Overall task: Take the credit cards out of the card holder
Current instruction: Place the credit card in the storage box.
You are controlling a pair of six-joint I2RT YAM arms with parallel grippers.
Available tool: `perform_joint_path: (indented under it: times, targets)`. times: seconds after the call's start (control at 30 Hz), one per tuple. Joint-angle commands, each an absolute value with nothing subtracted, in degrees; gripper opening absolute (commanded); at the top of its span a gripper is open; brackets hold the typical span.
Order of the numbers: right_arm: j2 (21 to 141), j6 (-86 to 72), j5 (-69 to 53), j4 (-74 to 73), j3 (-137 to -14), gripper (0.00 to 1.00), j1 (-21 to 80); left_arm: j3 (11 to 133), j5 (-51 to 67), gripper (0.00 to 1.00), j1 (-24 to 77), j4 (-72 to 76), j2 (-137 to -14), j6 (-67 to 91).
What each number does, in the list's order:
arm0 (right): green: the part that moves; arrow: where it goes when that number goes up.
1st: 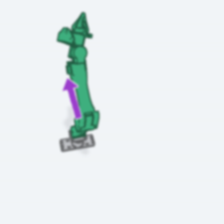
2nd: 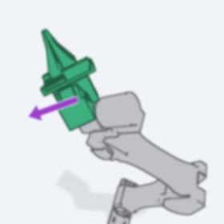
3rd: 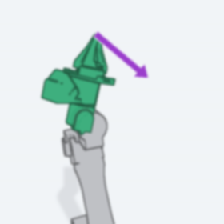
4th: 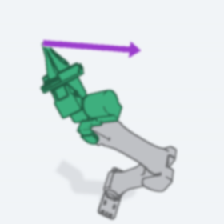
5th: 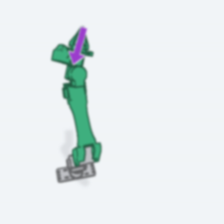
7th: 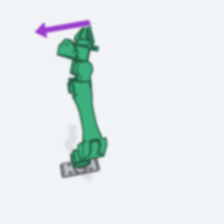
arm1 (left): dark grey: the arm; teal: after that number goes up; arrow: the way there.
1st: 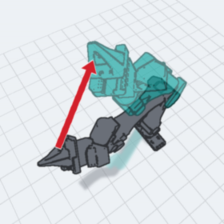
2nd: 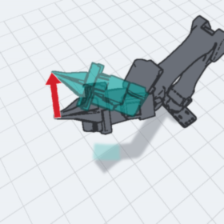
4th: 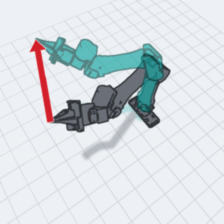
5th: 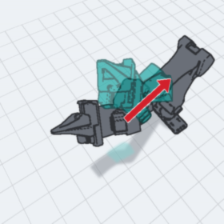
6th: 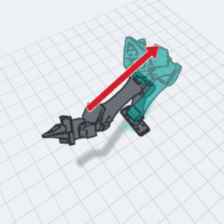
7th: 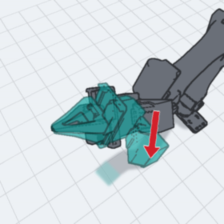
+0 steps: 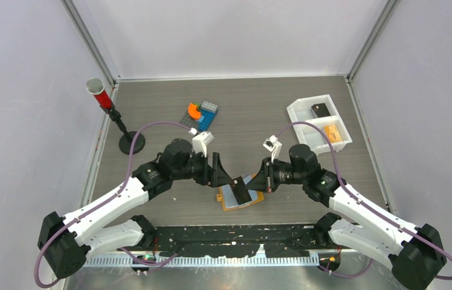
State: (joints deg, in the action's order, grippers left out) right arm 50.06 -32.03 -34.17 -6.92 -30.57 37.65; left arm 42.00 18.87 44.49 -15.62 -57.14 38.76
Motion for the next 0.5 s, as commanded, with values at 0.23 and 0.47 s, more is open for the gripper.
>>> perform_joint_path:
  times: [0.23, 0.47]
  targets:
    - [46.8, -33.1, -48.7, -0.3, -30.8, 0.05, 37.5, 43.7, 35.3, 0.62, 44.1, -11.2, -56.3, 37.1]
    - [47.0, -35.8, -49.7, 5.2, -28.6, 0.05, 37.5, 41.5, 40.9, 0.25, 44.1, -3.4, -57.4, 42.3]
